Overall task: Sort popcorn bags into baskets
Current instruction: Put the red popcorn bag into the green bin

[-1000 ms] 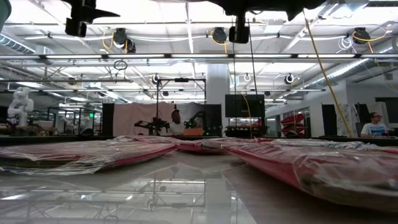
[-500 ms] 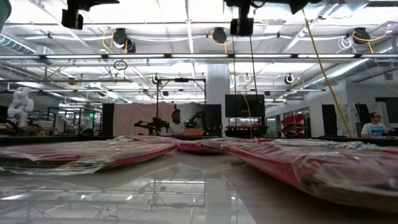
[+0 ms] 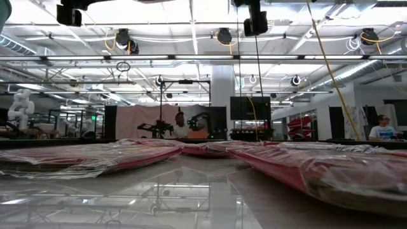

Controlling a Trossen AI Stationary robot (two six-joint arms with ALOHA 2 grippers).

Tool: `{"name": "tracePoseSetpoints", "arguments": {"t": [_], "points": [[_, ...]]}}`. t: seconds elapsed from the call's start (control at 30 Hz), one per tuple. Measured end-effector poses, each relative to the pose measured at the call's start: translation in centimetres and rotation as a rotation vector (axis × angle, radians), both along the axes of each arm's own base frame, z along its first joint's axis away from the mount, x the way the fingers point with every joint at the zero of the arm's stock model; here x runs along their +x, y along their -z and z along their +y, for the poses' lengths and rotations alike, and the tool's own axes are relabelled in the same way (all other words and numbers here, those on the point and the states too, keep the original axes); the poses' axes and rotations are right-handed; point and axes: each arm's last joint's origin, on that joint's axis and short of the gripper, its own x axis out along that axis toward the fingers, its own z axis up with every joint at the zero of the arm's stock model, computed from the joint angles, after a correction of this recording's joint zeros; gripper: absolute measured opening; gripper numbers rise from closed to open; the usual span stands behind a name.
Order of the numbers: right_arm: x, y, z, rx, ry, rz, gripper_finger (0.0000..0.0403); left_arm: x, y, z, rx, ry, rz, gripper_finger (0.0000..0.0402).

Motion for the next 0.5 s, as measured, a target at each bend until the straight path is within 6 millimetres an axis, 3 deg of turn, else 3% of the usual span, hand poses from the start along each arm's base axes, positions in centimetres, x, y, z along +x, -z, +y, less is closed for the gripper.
{"name": "tracePoseSetpoints", "arguments": {"t": [0.27, 0.5], "points": [[-0.2, -0.2, 1.6, 0.064, 0.127, -0.012, 0.0013, -0.7, 0.7, -0.4, -0.04, 0.055, 0.072, 0.0204], [1.8, 0.5, 2.4, 0.116, 0.219, -0.152, 0.0013, -0.1, 0.9, -1.3, -0.068, 0.126, 0.088, 0.0253]]}}
